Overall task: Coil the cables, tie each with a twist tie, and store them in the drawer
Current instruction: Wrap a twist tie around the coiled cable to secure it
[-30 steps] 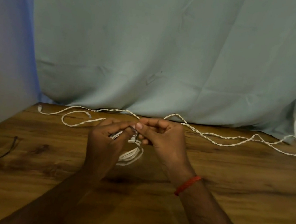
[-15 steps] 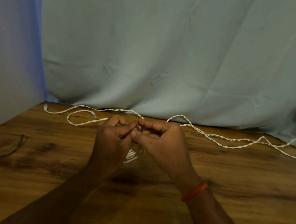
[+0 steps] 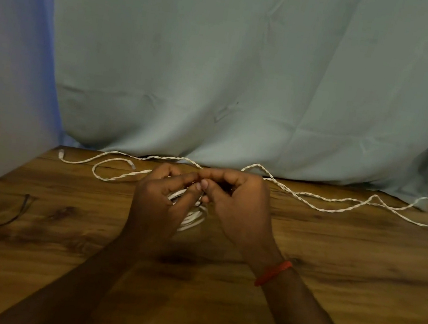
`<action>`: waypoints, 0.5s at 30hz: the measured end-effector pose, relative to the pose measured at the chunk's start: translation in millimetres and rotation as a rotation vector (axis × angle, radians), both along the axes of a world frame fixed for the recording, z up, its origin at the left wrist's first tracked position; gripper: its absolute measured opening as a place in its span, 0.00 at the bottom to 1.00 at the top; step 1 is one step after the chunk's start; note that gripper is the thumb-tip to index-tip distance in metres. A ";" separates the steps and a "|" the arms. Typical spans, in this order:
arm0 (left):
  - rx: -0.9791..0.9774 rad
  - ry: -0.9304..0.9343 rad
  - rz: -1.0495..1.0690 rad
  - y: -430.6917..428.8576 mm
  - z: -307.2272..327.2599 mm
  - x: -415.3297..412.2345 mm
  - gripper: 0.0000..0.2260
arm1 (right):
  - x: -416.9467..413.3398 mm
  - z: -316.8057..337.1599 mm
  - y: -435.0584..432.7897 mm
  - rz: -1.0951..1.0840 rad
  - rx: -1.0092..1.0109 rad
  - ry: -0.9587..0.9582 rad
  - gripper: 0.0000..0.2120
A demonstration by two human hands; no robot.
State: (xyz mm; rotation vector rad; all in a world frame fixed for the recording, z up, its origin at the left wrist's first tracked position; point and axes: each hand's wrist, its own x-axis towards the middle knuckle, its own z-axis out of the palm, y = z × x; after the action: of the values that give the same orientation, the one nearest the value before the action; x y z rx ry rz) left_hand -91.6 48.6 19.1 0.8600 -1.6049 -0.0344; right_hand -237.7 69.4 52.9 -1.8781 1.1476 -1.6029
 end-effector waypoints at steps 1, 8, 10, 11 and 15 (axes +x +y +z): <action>0.011 0.028 -0.028 1.0 0.9 0.3 0.08 | 0.0 1.1 0.5 0.038 0.046 -0.073 0.11; 0.169 0.132 -0.195 -2.6 1.3 0.6 0.05 | -6.1 2.6 -2.7 0.017 -0.012 -0.028 0.11; 0.282 0.201 -0.249 -6.1 -1.3 2.3 0.06 | -8.5 4.1 -3.5 0.006 -0.122 0.114 0.11; 0.343 0.242 -0.279 -7.1 -2.2 2.4 0.06 | -10.4 5.5 -3.8 0.007 -0.185 0.212 0.10; 0.486 0.310 -0.341 -9.0 -3.4 0.4 0.06 | -20.6 11.5 -5.7 0.033 -0.224 0.507 0.09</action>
State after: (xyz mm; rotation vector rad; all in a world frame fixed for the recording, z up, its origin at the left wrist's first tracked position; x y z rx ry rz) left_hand -91.3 39.6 15.7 0.8828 -1.4478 -0.7894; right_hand -258.4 63.8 64.4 -2.5337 1.1517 -1.3159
